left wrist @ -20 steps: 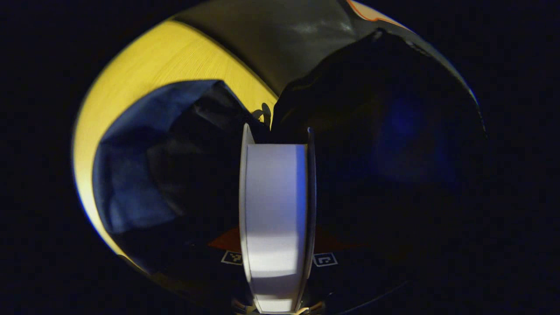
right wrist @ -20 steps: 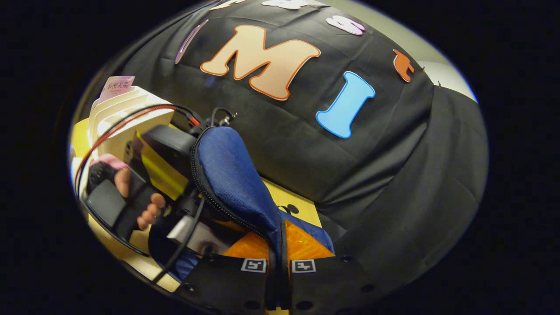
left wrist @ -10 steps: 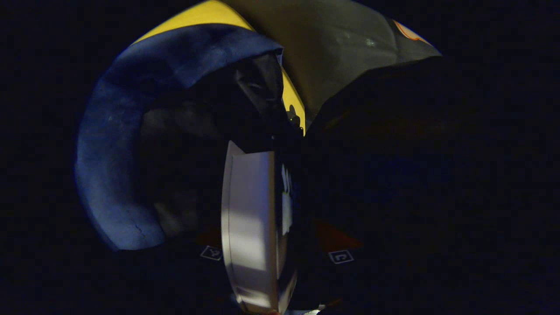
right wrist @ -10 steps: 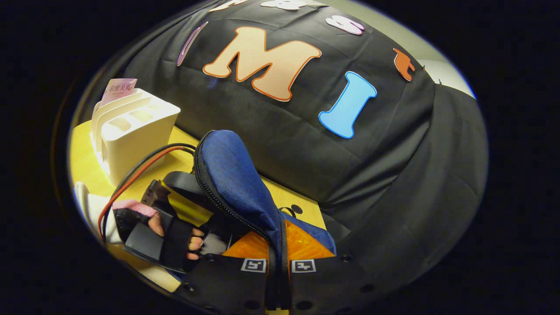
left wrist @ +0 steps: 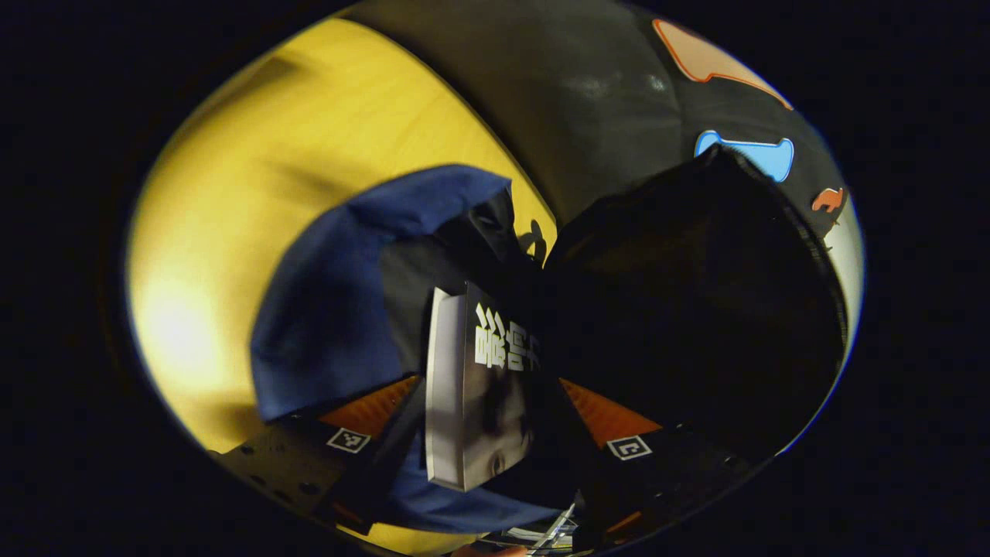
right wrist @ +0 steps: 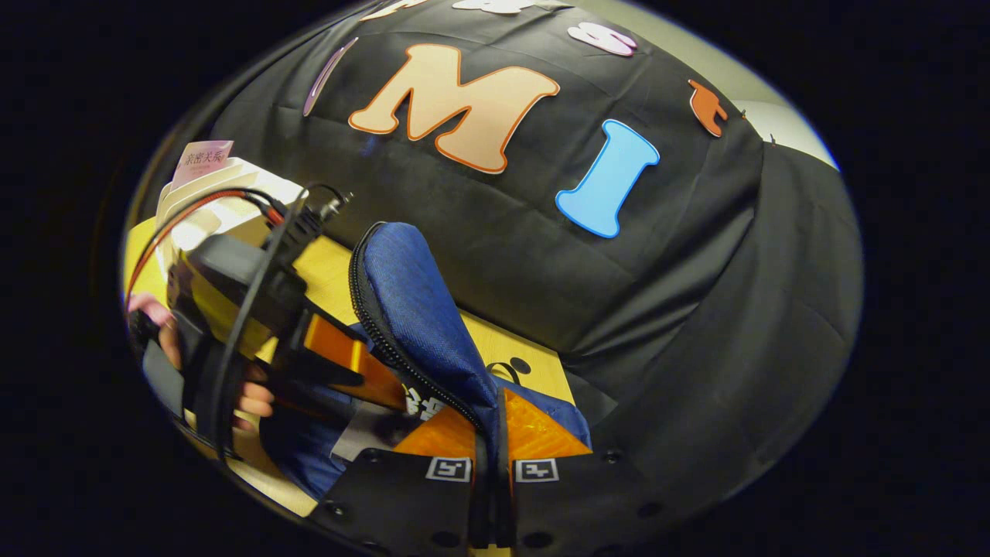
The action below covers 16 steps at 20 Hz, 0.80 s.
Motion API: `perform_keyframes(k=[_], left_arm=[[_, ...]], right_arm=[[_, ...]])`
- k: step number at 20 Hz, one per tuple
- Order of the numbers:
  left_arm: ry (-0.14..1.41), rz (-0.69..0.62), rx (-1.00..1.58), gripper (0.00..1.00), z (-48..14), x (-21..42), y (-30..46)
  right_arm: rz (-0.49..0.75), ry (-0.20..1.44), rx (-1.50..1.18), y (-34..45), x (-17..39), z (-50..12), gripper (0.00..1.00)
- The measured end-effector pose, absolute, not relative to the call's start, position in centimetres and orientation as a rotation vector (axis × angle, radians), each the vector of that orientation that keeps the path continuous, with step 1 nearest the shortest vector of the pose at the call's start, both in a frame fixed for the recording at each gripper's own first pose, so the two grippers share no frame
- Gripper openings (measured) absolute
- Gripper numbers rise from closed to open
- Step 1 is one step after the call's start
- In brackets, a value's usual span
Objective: Open the schoolbag, grab two books from the bookshelf and put them into the schoolbag.
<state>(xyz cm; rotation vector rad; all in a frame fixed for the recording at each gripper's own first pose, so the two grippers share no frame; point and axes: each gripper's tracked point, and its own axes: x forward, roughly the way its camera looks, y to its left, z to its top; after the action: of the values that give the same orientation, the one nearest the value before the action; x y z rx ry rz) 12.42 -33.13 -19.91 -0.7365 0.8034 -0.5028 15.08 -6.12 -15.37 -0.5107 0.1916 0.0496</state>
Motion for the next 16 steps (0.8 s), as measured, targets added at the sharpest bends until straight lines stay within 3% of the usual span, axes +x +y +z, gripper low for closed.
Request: perform_keyframes(k=[12, 16], left_arm=[[0.685, -0.554, -0.535, 0.95, -7.1, 5.2, -26.1], [0.655, -0.506, -0.491, 0.93, -3.1, 4.4, -22.1]], right_arm=[[0.013, 0.226, -0.514, -6.1, 14.6, -16.1, 0.05], [-0.004, 0.23, -0.516, -6.2, 14.3, -16.3, 0.05]])
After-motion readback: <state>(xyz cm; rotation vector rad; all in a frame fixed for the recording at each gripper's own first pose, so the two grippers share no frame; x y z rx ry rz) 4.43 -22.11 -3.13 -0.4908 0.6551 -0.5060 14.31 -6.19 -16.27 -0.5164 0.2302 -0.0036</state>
